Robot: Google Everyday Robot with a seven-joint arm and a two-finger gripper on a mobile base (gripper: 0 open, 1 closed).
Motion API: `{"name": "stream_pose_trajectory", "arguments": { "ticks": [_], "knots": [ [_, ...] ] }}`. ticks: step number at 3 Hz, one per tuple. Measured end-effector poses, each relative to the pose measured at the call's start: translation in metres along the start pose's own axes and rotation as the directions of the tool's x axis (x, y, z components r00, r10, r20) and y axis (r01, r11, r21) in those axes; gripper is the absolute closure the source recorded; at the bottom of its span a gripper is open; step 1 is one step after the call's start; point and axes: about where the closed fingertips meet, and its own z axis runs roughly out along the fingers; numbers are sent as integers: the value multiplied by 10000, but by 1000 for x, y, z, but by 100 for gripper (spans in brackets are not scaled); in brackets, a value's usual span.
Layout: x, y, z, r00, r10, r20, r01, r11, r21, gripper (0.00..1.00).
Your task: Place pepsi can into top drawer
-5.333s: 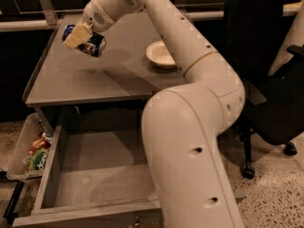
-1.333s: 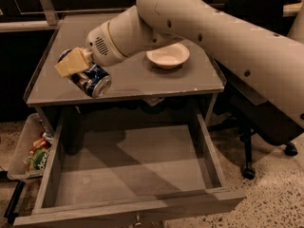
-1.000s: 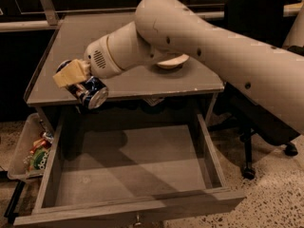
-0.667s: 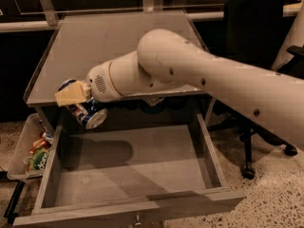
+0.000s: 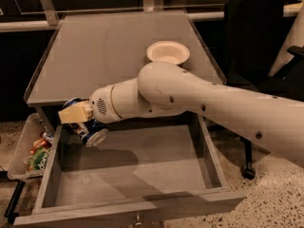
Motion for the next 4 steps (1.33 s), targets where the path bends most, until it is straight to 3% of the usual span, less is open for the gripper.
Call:
{"name": "stream_pose_trajectory", "arguments": {
  "ticks": [1,2,4],
  "knots": [
    [19,-2,12,9995,306,-72,-307,9993,-221,100],
    [65,-21,29,9909,1347,-89,-1347,9909,-35,100],
    [148,-82,57,9623,2678,-476,-2633,9610,846,100]
  ]
}}
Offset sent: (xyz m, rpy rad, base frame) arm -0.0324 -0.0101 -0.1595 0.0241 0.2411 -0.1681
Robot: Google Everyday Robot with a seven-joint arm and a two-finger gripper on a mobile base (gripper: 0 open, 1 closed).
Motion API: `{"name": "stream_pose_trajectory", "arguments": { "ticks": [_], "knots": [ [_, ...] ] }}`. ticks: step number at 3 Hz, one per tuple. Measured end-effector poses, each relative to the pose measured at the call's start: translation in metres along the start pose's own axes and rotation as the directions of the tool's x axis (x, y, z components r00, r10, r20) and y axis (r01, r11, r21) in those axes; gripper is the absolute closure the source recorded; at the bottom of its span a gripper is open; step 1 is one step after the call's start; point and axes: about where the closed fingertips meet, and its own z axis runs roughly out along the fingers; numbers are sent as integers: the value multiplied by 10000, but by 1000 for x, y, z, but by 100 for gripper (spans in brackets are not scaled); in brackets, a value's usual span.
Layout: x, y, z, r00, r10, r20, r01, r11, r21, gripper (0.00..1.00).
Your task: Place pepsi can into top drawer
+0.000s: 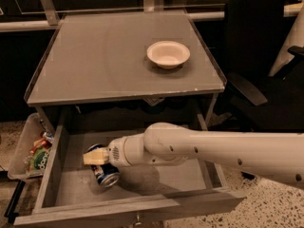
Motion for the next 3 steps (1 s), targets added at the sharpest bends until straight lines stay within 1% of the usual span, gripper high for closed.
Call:
{"name": "stream_pose_trajectory", "arguments": {
  "ticks": [1,2,3],
  "knots": [
    [17,-30,10,9989,397,-237,-390,9989,266,100],
    [21,-50,10,9965,782,-309,-764,9955,554,100],
    [21,-51,9,9964,792,-307,-774,9954,573,81]
  ]
}}
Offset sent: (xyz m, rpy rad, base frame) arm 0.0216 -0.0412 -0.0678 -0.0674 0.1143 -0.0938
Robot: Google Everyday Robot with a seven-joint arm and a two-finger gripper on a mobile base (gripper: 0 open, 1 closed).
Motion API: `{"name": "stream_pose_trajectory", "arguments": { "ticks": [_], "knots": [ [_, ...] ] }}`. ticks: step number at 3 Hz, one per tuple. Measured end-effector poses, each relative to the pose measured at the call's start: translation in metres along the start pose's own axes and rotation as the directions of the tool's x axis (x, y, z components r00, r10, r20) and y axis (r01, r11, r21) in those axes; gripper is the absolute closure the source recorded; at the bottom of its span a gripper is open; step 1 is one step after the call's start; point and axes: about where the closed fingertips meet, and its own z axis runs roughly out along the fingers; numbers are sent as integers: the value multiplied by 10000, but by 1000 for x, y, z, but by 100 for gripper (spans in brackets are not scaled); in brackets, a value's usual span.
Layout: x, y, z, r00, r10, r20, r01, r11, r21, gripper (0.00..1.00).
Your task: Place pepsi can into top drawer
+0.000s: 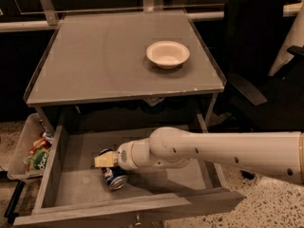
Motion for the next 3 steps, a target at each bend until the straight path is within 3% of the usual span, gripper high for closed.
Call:
{"name": "stream_pose_trajectory", "arguments": {
  "ticks": [3],
  "knots": [
    [0,0,0,10000,0,-1,0,10000,-1,12]
  ]
}}
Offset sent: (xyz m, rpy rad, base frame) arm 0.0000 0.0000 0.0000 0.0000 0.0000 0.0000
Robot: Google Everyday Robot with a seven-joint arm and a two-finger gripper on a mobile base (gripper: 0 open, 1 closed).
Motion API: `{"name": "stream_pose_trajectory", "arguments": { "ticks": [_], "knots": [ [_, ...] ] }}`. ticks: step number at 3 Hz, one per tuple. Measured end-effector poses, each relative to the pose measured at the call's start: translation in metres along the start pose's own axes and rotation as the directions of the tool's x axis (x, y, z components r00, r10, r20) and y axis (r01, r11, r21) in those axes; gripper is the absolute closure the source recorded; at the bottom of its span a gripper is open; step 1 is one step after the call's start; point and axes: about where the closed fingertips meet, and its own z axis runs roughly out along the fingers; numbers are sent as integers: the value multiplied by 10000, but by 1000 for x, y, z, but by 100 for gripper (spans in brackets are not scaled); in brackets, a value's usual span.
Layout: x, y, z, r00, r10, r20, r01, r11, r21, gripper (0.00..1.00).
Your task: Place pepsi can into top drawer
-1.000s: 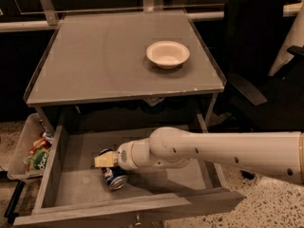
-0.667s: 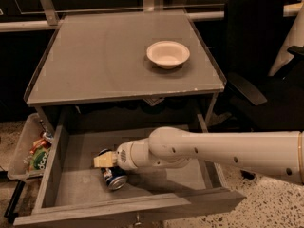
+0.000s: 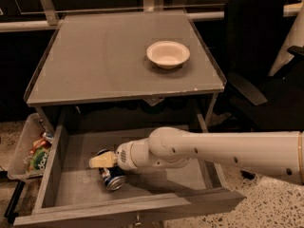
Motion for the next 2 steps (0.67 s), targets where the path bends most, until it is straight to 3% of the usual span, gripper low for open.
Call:
{"name": "stream_pose_trajectory", "arguments": {
  "ticks": [1,2],
  "knots": [
    [0,0,0,10000,0,-1,0,10000,-1,0],
    [0,0,0,10000,-1,-1,1,10000,-1,0]
  ]
}}
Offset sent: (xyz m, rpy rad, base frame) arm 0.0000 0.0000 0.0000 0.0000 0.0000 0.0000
